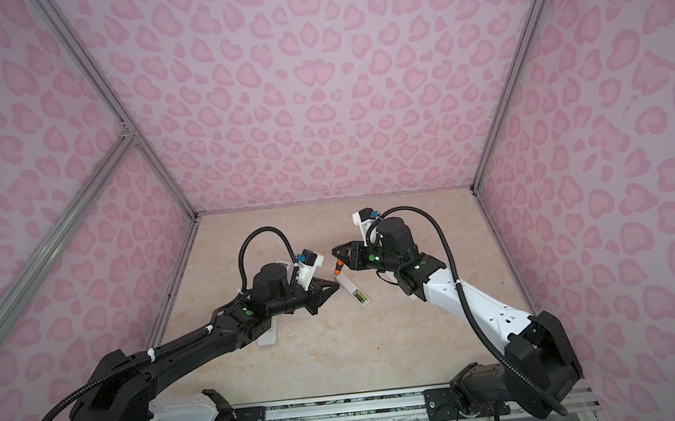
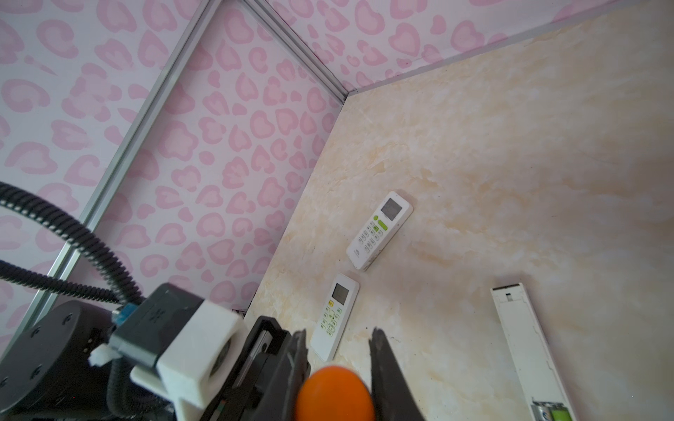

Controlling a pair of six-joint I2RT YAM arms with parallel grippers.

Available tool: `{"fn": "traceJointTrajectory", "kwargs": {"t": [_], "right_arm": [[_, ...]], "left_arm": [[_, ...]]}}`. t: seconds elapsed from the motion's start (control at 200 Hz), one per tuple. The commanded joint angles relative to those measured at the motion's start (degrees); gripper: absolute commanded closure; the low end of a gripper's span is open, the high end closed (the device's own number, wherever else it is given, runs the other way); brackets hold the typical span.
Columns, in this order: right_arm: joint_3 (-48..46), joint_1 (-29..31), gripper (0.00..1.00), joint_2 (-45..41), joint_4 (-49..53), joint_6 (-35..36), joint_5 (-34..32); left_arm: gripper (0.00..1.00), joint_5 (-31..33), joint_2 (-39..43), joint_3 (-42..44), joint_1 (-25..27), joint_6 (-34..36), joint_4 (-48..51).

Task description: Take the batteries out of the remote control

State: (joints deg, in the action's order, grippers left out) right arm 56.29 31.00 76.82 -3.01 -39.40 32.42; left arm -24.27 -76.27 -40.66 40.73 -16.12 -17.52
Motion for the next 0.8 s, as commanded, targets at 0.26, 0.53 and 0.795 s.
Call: {"fn": "traceJointTrajectory", "kwargs": {"t": [0.26, 0.53, 0.795], "right_arm": [[-4.8, -3.63, 0.33, -6.44, -14.6, 4.21, 17.78], [-4.13, -2.41, 0.67, -6.07, -16.15, 4.15, 22.5], [2.42, 0.6, 1.0, -8.3, 7.39, 6.49, -5.52]], "left_arm": [[0.96, -17.46, 2.38, -3.41, -1.7, 0.55, -0.09], [0.96, -22.48, 3.1, -5.12, -2.31, -1.53, -0.28], [0.65, -9.14, 6.02, -3.91, -2.67, -0.8, 1.87]]}}
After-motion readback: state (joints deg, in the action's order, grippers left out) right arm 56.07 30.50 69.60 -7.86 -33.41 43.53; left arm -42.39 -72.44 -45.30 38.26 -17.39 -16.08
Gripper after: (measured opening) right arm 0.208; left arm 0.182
